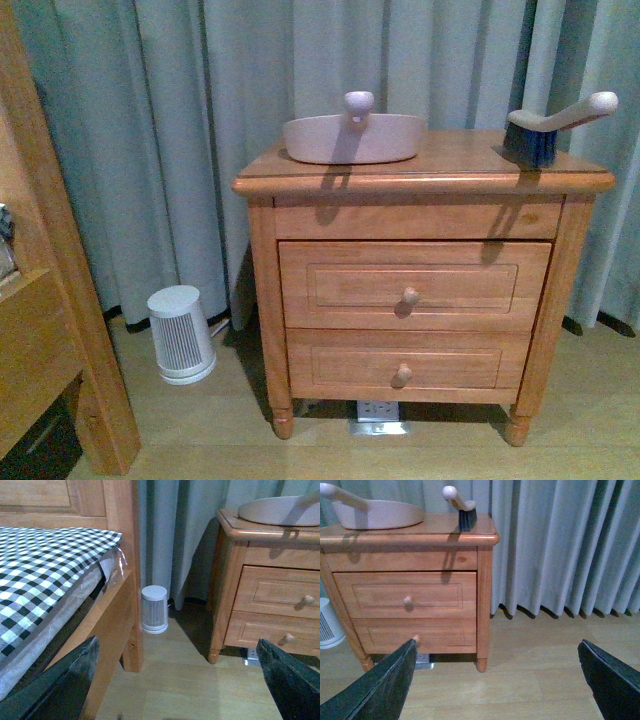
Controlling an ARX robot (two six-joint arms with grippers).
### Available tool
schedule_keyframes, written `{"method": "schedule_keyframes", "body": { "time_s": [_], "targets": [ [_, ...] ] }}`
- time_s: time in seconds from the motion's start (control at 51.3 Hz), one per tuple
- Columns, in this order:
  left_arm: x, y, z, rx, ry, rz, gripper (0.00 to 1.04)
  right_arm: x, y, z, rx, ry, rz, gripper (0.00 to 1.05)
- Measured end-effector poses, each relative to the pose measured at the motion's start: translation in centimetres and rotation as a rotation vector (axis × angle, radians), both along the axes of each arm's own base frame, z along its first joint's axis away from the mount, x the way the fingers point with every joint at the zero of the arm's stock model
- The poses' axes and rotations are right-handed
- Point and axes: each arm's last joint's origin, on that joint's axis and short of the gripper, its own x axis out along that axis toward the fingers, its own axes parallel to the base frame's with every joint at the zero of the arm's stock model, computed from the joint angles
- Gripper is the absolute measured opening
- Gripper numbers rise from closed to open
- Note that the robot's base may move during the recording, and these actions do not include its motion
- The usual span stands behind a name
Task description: Clean up trash
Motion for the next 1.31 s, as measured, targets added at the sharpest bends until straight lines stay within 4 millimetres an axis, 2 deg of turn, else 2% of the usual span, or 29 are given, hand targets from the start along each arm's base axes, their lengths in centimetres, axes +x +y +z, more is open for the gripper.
{"method": "schedule_keyframes", "body": {
  "time_s": [1.306],
  "targets": [
    [0.0, 0.0, 0.0, 0.0, 0.0, 0.0, 0.97, 0.0, 0.0, 0.0, 0.0, 0.0, 0.0, 0.97]
  ]
}}
